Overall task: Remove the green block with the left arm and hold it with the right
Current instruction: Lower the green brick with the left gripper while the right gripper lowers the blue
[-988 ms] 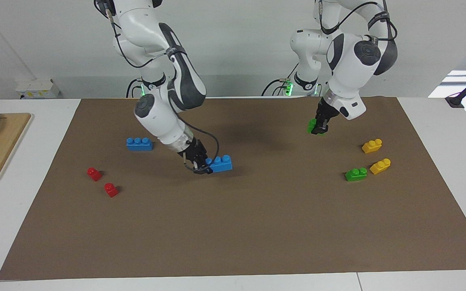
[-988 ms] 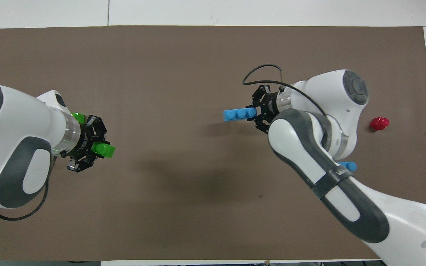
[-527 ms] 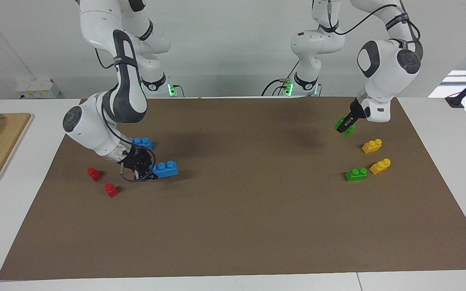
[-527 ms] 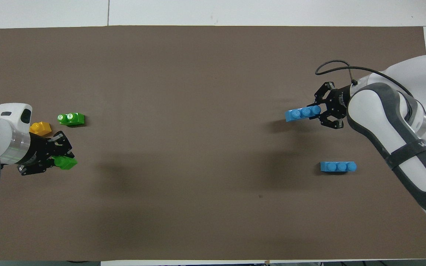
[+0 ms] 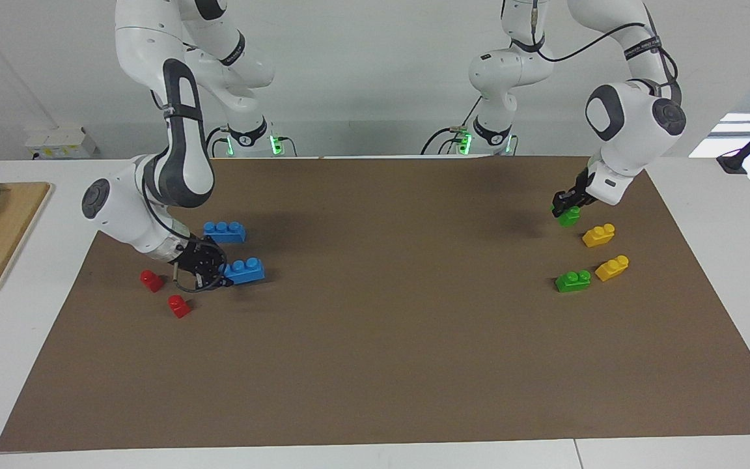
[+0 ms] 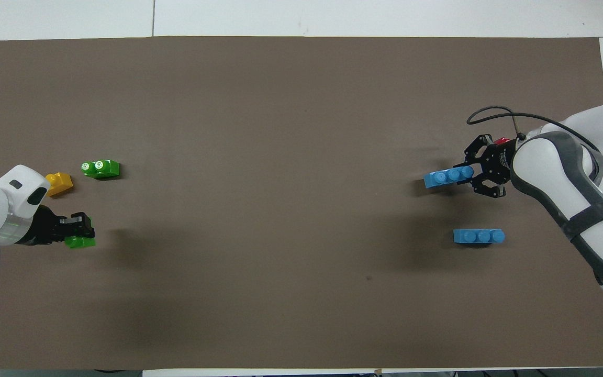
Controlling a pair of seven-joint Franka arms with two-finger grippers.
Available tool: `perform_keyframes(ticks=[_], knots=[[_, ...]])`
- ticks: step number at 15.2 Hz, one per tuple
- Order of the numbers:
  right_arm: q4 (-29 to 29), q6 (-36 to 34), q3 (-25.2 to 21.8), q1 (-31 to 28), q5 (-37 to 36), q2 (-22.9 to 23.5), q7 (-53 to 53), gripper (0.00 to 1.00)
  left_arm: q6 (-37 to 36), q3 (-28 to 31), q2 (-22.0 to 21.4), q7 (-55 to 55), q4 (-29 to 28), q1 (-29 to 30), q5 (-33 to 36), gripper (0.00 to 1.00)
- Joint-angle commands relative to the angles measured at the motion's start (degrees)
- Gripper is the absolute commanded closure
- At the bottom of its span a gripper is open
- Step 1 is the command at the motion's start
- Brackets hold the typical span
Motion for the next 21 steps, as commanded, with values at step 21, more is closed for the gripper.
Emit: perform_keyframes(ticks=[21], knots=[[-6.82,6.23,0.78,-2.80,-3.68,-2.80,-0.05,1.00,12.63,-0.58,6.63,1.57,-4.32,-4.17,3.44,0.80]])
